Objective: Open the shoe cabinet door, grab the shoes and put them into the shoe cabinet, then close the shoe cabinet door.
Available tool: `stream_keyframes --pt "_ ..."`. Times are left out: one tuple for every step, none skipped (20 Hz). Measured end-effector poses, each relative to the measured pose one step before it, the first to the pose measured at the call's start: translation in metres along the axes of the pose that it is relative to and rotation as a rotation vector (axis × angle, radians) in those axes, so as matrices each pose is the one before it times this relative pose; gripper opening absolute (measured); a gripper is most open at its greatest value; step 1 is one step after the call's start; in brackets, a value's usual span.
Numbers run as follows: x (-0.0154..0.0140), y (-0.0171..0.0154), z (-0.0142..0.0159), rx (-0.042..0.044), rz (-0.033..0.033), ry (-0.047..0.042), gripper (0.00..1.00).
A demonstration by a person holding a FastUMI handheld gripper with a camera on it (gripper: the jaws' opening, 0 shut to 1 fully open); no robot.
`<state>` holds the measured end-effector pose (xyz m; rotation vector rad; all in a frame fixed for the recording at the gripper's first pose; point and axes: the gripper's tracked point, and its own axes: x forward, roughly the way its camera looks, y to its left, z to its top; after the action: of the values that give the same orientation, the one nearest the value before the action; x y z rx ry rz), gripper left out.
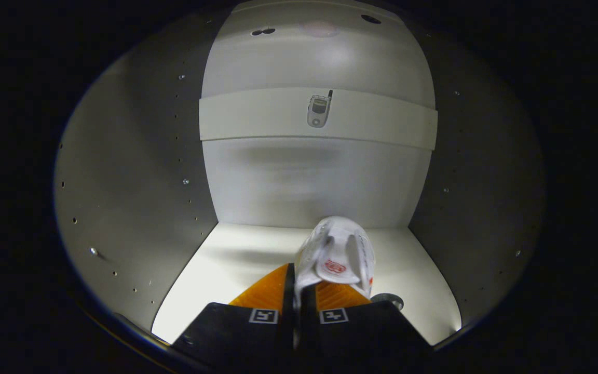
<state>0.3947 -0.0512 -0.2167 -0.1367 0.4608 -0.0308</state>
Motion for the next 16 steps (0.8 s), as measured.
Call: stream_keyframes --pt "-0.00096 -0.00085 0.00052 -0.00282 -0.00492 -0.00171 0.13" --pt "-0.00278 0.00022 -0.00121 0.00057 0.00037 0.00408 0.19" --pt "-0.00528 0.0003 -0.00008 0.00199 0.00027 0.00149 0.25" --pt "-0.00471 0.00095 0.00044 0.00708 0.00362 -0.00669 0.25" --pt "-0.00446 0.0004 0.00053 0.00272 -0.00062 -0.00446 0.32" --pt "-0.00682 0.00154 0.00172 0.00241 0.00266 -0.00742 0.39" --pt "-0.00562 -0.00067 0.0003 0.00053 -0.00459 -0.0022 0.45" --pt "-0.00804 0.00172 0.00184 0.00445 0.00451 -0.0083 0.46" --pt "-0.00745 0.00014 0.00179 0.0041 -0.00554 -0.00477 0.48" --pt "-0.00767 0.00086 0.00111 0.0043 -0.00108 -0.00697 0.52" --pt "-0.00912 -0.00048 0.00217 0.0017 -0.00493 -0.00931 0.55" --pt "-0.01022 0.00091 0.00136 0.00367 0.00092 -0.00721 0.58" --pt "-0.01193 0.00057 0.00344 0.00479 -0.00162 -0.01463 0.67" --pt "-0.01141 0.00085 0.00408 0.0044 -0.00386 -0.01533 0.69" --pt "-0.013 0.00166 0.00316 0.00442 0.0014 -0.0127 0.73" --pt "-0.01566 0.00146 0.00398 0.00218 -0.00301 -0.01318 0.78"
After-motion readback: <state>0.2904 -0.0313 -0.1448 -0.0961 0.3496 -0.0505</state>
